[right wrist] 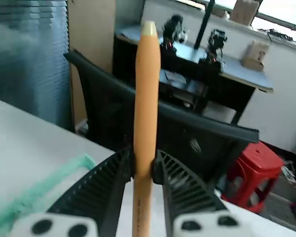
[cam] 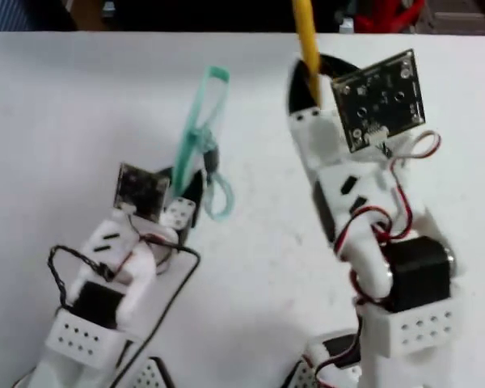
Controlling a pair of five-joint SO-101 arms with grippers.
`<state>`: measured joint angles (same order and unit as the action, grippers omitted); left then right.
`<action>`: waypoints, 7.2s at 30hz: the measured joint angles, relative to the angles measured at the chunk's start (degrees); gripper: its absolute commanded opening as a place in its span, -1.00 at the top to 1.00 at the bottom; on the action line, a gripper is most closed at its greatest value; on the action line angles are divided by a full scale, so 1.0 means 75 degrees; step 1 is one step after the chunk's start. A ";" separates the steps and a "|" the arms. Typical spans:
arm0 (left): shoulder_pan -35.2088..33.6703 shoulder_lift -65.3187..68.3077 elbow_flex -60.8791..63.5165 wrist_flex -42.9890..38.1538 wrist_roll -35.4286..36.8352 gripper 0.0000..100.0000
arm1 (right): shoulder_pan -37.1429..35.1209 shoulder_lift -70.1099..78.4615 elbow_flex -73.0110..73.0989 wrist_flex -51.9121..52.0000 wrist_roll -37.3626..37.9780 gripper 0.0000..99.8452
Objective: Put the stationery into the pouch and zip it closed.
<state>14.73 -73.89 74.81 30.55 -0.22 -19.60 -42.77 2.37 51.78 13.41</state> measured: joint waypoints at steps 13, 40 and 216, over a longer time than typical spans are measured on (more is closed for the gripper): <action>0.0000 0.0012 0.0000 0.0000 -0.0023 0.77 | -0.1043 0.2473 0.0551 -0.3927 -0.1102 0.96; -0.0340 0.0070 0.0059 -0.0281 -0.0023 0.76 | -0.1887 0.1524 0.0903 -0.0141 -0.1149 0.40; 0.0035 -0.0035 -0.0176 -0.0434 0.0492 0.96 | -0.1196 0.1547 0.3012 -0.3259 0.2919 0.96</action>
<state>14.99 -74.15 73.49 27.30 3.47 -28.57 -31.16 24.97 27.34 35.30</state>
